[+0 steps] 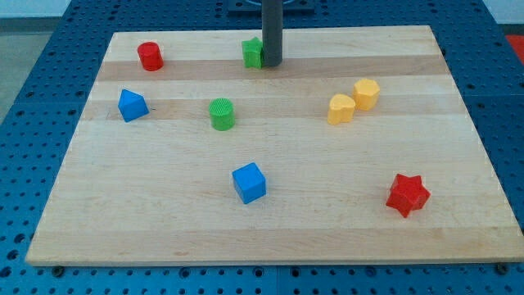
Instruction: Move the blue cube diagonally to the top right side of the yellow hexagon
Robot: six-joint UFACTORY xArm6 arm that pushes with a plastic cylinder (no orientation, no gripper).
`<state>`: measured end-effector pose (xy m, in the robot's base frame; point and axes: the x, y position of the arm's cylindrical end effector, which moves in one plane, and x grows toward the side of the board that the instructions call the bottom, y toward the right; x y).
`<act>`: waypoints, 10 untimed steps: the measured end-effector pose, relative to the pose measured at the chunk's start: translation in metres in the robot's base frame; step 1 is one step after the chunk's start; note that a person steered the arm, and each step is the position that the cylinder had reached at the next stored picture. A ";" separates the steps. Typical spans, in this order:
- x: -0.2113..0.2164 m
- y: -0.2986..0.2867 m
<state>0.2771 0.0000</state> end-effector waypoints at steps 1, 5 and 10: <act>0.008 0.039; 0.126 -0.010; 0.241 0.028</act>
<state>0.5179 0.0283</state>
